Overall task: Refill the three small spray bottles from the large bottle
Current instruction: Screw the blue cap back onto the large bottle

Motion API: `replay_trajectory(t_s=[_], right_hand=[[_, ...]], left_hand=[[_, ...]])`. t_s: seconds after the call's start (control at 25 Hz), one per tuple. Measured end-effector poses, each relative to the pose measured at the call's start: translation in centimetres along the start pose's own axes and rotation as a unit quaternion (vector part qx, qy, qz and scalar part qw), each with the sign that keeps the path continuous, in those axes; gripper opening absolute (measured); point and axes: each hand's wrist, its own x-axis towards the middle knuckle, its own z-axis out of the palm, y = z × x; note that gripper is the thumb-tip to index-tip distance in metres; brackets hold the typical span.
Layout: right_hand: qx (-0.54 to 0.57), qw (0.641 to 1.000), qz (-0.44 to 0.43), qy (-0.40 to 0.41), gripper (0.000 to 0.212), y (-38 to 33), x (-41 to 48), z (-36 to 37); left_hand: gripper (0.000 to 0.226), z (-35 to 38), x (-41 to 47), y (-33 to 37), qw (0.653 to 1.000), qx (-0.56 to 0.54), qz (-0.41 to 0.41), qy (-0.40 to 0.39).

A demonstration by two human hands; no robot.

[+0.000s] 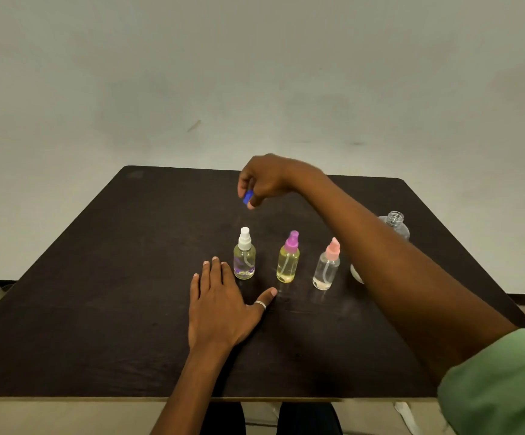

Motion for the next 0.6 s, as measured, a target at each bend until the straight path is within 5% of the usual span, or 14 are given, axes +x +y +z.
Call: replay_trajectory(t_s=[0.32, 0.48, 0.6], right_hand=[[-0.031, 0.995, 0.032, 0.089, 0.025, 4.8, -13.3, -6.5], [-0.031, 0.992, 0.071, 0.095, 0.024, 7.9, -17.9, -6.8], [-0.029, 0.992, 0.088, 0.089, 0.026, 9.8, -19.4, -5.9]], left_hand=[[0.121, -1.0, -2.3, 1.8, 0.985, -0.14, 0.0, 0.099], [0.093, -1.2, -5.0, 7.5, 0.95, -0.228, 0.125, 0.17], [0.083, -0.7, -6.9, 13.1, 0.919, -0.315, 0.218, 0.094]])
